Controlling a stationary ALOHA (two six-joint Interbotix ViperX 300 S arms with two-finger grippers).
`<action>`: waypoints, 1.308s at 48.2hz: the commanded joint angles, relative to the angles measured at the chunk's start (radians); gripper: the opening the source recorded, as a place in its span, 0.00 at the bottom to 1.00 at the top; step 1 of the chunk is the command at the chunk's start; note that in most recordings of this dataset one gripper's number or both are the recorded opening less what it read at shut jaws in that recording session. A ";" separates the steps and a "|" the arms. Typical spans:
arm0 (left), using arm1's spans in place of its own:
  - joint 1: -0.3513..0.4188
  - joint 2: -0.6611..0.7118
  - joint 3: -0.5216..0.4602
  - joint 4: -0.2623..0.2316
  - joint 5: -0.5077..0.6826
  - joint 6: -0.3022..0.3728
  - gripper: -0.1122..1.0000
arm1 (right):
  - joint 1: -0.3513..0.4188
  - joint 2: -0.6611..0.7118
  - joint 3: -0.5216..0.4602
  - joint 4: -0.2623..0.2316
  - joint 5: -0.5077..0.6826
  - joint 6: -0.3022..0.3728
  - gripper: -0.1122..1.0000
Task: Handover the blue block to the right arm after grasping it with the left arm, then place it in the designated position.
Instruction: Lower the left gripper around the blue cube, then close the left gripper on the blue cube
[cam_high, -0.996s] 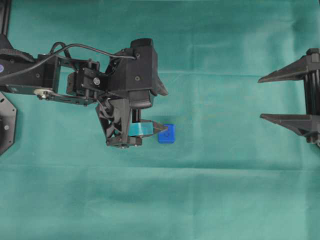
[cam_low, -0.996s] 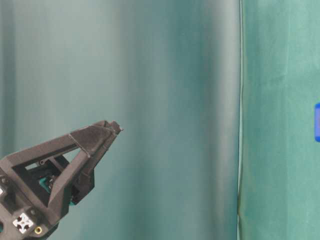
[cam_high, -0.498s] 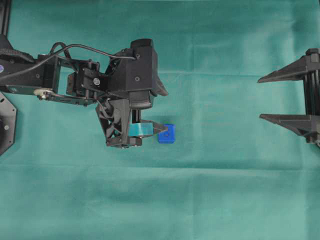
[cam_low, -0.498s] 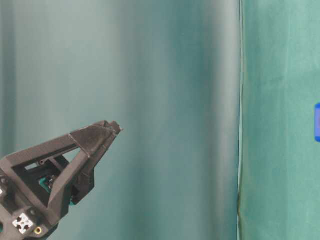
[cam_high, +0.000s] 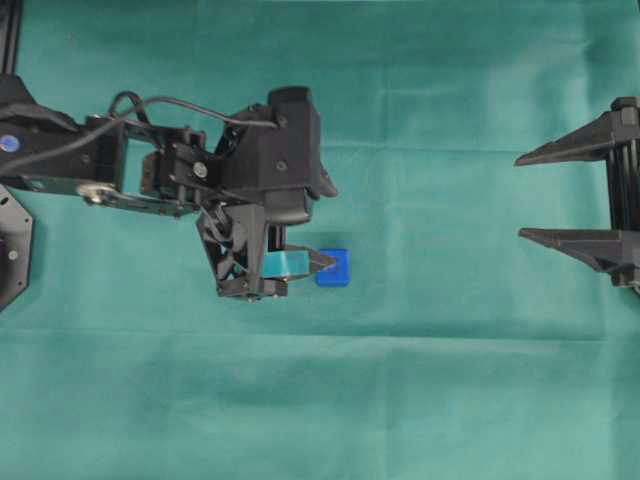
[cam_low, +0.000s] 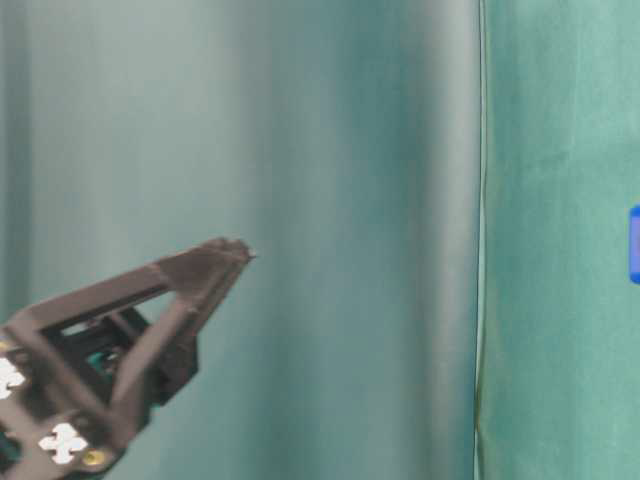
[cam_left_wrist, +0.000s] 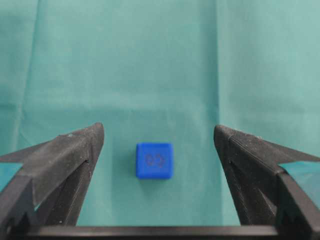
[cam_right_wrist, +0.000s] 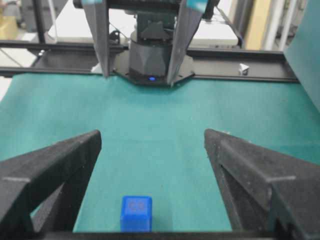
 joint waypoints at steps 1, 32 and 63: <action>-0.003 0.002 -0.003 0.003 -0.014 -0.002 1.00 | -0.002 0.009 -0.028 -0.002 -0.005 0.000 0.94; -0.017 0.160 0.137 0.002 -0.238 -0.002 1.00 | -0.002 0.017 -0.026 -0.002 -0.005 0.000 0.94; -0.020 0.310 0.170 0.002 -0.365 -0.002 1.00 | -0.002 0.025 -0.025 -0.002 0.011 0.000 0.94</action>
